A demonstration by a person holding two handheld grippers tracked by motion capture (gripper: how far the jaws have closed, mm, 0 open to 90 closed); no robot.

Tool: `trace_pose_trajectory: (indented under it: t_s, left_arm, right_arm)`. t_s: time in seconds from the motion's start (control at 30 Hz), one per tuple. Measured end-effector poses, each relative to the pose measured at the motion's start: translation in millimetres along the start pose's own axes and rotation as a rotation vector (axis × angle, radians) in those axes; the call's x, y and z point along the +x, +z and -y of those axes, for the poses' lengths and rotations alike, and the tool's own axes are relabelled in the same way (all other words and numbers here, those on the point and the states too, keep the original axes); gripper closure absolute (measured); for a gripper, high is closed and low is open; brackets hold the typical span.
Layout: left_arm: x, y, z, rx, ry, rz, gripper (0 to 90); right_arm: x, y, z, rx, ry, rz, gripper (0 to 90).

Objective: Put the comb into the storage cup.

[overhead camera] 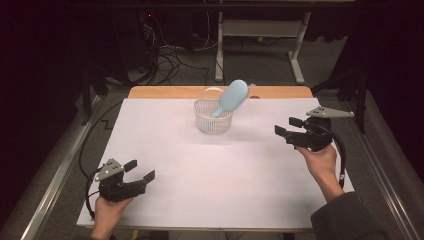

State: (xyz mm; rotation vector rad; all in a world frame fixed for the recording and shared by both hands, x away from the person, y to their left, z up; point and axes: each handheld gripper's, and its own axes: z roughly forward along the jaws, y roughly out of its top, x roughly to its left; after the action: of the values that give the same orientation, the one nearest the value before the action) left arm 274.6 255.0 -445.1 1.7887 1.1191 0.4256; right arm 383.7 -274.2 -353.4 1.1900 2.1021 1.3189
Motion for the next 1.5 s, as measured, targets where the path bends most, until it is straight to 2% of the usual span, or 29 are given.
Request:
trace_pose_trajectory:
  t_s: [0.43, 0.57, 0.93, 1.1, 1.5]
  left_arm:
    - [0.5, 1.1, 0.4, 0.007, -0.006, 0.004, 19.4]
    - [0.2, 0.4, 0.6, 0.004, -0.006, 0.005, 19.4]
    - [0.5, 0.4, 0.5, 0.004, -0.007, 0.007, 19.4]
    - [0.8, 1.5, 0.7, 0.007, -0.015, 0.02, 19.4]
    - [0.8, 0.5, 0.6, 0.002, -0.017, 0.019, 19.4]
  right_arm:
    - [-2.3, -12.2, 8.8, -0.024, 0.0, -0.002, 31.6]
    - [-5.5, -14.4, 12.1, -0.03, 0.013, 0.001, 31.2]
    - [-3.9, -21.0, 16.9, -0.046, 0.014, -0.004, 31.1]
    - [-2.9, -27.3, 23.4, -0.055, 0.021, -0.007, 31.0]
    - [-6.1, -40.3, 33.7, -0.075, 0.042, -0.009, 30.8]
